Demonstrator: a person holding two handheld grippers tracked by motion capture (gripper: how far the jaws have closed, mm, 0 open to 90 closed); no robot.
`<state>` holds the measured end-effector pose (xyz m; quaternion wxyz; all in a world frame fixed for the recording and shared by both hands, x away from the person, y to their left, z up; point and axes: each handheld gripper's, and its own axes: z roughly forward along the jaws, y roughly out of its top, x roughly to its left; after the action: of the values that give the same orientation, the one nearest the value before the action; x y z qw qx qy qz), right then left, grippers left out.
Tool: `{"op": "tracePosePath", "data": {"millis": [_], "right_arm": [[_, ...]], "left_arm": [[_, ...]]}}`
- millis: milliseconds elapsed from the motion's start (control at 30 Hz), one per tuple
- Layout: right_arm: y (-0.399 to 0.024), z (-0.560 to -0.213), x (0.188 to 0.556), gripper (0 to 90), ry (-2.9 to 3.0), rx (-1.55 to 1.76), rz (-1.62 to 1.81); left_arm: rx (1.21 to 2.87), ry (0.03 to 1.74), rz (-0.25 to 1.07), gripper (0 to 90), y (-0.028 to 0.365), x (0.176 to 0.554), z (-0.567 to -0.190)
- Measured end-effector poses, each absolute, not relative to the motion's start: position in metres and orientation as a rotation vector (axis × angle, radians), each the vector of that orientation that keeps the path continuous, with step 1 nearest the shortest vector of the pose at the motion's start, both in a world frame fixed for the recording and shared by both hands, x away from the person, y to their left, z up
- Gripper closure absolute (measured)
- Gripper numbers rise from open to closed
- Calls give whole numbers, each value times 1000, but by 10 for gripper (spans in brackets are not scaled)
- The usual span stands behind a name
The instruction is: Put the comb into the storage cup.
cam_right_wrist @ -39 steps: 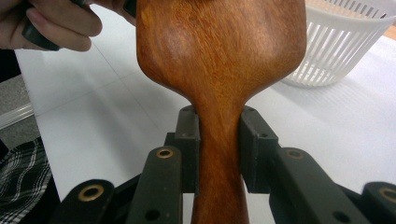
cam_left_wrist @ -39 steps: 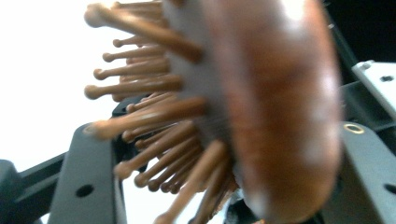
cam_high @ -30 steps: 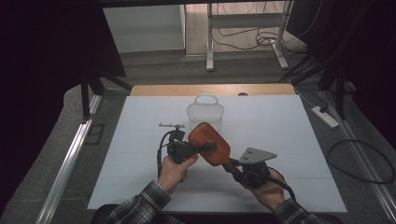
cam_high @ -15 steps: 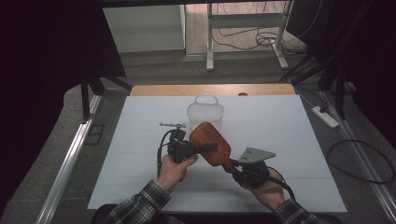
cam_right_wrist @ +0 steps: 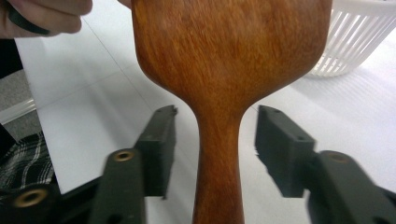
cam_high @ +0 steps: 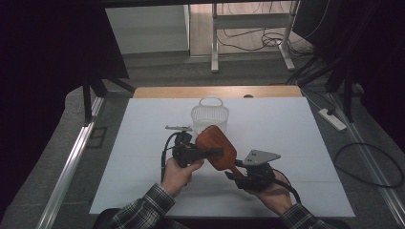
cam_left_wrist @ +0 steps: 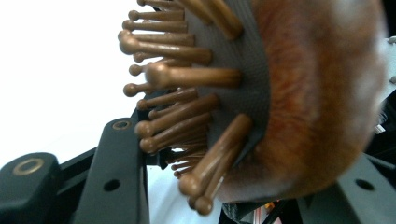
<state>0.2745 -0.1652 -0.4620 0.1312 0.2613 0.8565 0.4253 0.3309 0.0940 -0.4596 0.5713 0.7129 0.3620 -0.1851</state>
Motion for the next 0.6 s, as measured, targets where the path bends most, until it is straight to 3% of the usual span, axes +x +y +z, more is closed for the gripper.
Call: {"op": "tracePosePath", "data": {"millis": [233,367,600], "right_arm": [[-164,-463,279,237,2539,793,1242],[-165,-462,279,182,2540,813,1235],[-164,-462,278,11,2571,795,1176]], "left_arm": [[1675,845,-409,534,96,330,-456],[1688,842,-384,534,98,330,-454],[1708,837,-346,533,100,329,-450]]}}
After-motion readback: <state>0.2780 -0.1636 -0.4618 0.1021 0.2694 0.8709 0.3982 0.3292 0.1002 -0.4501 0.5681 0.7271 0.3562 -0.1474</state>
